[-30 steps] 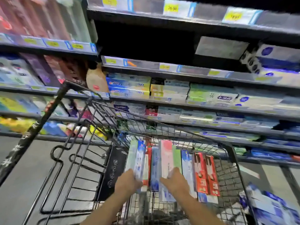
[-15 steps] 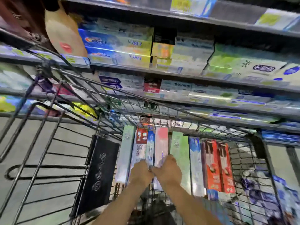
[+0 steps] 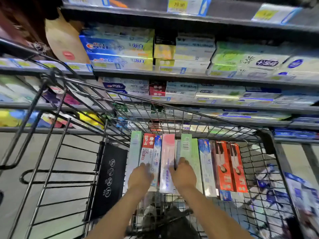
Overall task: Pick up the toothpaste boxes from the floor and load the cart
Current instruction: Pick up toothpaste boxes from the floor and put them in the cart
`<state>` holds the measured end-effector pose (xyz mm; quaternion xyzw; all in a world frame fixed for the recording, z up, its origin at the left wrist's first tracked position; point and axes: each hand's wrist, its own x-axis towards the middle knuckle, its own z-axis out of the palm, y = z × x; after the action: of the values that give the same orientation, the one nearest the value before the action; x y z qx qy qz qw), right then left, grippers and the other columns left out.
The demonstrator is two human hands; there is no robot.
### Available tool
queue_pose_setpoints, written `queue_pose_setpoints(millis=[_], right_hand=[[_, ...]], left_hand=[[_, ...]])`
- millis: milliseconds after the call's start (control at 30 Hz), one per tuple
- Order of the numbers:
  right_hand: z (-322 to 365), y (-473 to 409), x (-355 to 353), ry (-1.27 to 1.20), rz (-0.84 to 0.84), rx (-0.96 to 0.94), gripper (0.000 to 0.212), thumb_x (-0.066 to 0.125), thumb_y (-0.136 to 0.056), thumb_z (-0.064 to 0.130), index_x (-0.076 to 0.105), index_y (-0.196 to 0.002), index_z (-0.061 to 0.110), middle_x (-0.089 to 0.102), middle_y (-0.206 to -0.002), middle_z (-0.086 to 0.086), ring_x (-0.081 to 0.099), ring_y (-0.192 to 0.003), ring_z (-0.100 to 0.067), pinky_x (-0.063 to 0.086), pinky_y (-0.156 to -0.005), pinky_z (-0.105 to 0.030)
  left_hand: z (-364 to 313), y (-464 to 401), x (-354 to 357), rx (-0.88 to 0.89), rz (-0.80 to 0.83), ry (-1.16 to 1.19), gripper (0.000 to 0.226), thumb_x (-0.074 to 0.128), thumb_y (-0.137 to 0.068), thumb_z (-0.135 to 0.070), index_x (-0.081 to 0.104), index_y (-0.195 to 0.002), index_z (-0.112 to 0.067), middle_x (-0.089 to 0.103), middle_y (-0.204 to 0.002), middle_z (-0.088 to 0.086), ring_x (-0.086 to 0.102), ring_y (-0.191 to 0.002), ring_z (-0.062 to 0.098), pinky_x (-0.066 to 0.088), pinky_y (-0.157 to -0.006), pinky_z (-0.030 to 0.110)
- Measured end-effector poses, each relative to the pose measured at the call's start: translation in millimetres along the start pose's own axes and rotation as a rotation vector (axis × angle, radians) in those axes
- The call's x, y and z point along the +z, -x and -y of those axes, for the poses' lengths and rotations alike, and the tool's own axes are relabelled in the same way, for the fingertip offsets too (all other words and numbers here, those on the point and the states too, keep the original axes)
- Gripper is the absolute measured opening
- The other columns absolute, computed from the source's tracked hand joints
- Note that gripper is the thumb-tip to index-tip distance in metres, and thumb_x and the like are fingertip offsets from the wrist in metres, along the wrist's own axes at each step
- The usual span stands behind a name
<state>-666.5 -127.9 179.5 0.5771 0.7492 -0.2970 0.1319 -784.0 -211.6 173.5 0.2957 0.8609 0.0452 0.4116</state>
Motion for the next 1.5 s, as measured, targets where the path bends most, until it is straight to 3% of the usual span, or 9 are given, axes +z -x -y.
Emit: queue_pose_setpoints(millis=[100,200,333,467,700,800,900,1100,1500], right_hand=[[-17,10,-34,0.089,-0.013,-0.156,0.051,0.045,-0.096,0.034,0.035,-0.139,0.010,0.048,-0.135,-0.008,0.046,-0.123,-0.026,0.042,-0.099,-0.034],[-40,30,-73,0.169,-0.073,-0.210,0.063,0.041,-0.096,0.041,0.022,-0.149,0.013,0.031,-0.151,-0.008,0.030,-0.139,-0.024,0.025,-0.114,-0.037],[-80,72,-131,0.301,-0.191,-0.209,0.075,0.016,-0.090,0.056,0.011,-0.152,0.015,0.017,-0.158,-0.005,0.017,-0.145,-0.022,0.012,-0.117,-0.043],[-137,125,-181,0.297,-0.228,-0.153,0.070,0.036,-0.098,0.042,0.001,-0.153,0.019,0.005,-0.160,-0.002,0.006,-0.148,-0.022,0.003,-0.118,-0.047],[-305,210,-212,0.232,-0.312,0.132,0.074,0.046,-0.095,0.038,0.007,-0.153,0.014,0.009,-0.159,-0.009,0.014,-0.146,-0.028,0.009,-0.116,-0.050],[-394,252,-205,0.157,-0.295,0.281,0.077,0.048,-0.091,0.041,0.010,-0.153,0.015,0.012,-0.159,-0.012,0.017,-0.145,-0.030,0.013,-0.116,-0.051],[-481,302,-194,0.098,-0.241,0.477,0.081,0.050,-0.091,0.042,0.003,-0.153,0.018,0.011,-0.159,-0.008,0.015,-0.146,-0.026,0.013,-0.116,-0.048],[-622,373,-177,0.029,-0.185,0.668,0.077,0.048,-0.093,0.045,0.008,-0.152,0.017,0.018,-0.157,-0.006,0.024,-0.143,-0.024,0.019,-0.116,-0.045],[-740,338,-152,-0.198,-0.066,0.777,0.077,0.049,-0.090,0.046,0.013,-0.151,0.016,0.033,-0.150,-0.005,0.035,-0.137,-0.024,0.022,-0.115,-0.044]], left_hand=[[-4,21,-24,0.105,-0.029,-0.058,0.040,0.049,-0.093,-0.029,0.049,-0.128,-0.009,0.057,-0.125,0.008,0.054,-0.115,0.024,0.045,-0.087,0.029],[-18,44,-56,0.309,-0.096,-0.339,0.062,0.050,-0.091,-0.042,0.031,-0.144,-0.016,0.042,-0.143,0.006,0.038,-0.132,0.022,0.036,-0.107,0.034],[-69,82,-93,0.580,-0.164,-0.622,0.071,0.045,-0.091,-0.052,0.022,-0.147,-0.017,0.028,-0.152,0.006,0.027,-0.140,0.025,0.028,-0.111,0.044],[-144,121,-103,0.799,-0.206,-0.746,0.073,0.047,-0.091,-0.051,0.021,-0.148,-0.014,0.025,-0.154,0.006,0.026,-0.142,0.023,0.027,-0.114,0.042],[-278,176,-32,1.102,-0.170,-0.891,0.083,0.038,-0.082,-0.060,0.026,-0.148,-0.012,0.030,-0.153,0.009,0.032,-0.139,0.025,0.029,-0.113,0.040],[-337,205,30,1.165,-0.152,-0.996,0.079,0.046,-0.084,-0.059,0.029,-0.146,-0.013,0.031,-0.152,0.007,0.031,-0.139,0.024,0.030,-0.112,0.042],[-385,240,107,1.225,-0.057,-1.039,0.088,0.034,-0.073,-0.067,0.036,-0.140,-0.011,0.038,-0.145,0.011,0.036,-0.134,0.027,0.032,-0.110,0.039],[-457,306,255,1.294,0.072,-1.083,0.071,0.045,-0.093,-0.049,0.023,-0.147,-0.009,0.027,-0.153,0.009,0.028,-0.140,0.024,0.026,-0.114,0.037],[-522,295,387,1.062,0.323,-1.162,0.071,0.046,-0.094,-0.046,0.022,-0.147,-0.006,0.030,-0.151,0.015,0.036,-0.135,0.029,0.031,-0.109,0.035]])
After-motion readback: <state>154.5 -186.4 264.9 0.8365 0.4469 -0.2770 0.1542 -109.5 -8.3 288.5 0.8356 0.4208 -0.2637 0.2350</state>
